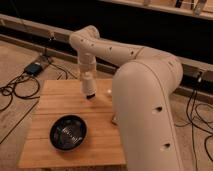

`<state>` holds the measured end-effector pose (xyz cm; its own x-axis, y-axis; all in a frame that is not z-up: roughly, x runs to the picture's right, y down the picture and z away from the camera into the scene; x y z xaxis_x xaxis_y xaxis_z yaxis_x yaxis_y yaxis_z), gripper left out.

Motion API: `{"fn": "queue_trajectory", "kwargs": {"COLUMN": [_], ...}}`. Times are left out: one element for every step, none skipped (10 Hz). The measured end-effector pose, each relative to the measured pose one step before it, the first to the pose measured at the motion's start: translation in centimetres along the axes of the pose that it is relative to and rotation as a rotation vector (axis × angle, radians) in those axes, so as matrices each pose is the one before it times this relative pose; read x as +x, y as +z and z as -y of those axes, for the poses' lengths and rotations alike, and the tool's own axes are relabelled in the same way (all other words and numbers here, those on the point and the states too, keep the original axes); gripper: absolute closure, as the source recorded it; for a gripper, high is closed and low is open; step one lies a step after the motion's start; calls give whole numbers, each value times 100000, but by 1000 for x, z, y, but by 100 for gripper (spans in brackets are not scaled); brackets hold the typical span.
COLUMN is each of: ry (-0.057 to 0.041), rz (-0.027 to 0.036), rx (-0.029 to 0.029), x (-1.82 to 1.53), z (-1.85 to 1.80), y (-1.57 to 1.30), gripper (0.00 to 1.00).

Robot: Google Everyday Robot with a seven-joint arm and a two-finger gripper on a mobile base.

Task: Place the ceramic cup over the eraser

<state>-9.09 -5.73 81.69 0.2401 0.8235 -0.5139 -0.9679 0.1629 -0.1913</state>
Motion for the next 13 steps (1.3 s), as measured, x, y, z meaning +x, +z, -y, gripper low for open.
{"fn": "queue_trajectory", "kwargs": {"ry": [299,29,-596,-891,-1281,-1551,-1347,-1523,-1209,-793,-675,-686,-686], "rz": [-107,338,328,125,39,44,48,-415,-617,-518,-285,-189,-13], "rx": [-835,-682,-253,-405,-526,-277,-134,59,210,431,585,745,590], "x": [270,117,-1,-9,-32,-57,-68,37,107,94,-20,-90,-150], "z": [213,208,157,-34,-183,-289,-299,-379,-227,-8,86,79,-1], "y": [879,1099,827,757,916,826,578,790,764,593,372,186,26], "gripper": [100,100,100,100,100,100,99,95,85,76,65,53,43]}}
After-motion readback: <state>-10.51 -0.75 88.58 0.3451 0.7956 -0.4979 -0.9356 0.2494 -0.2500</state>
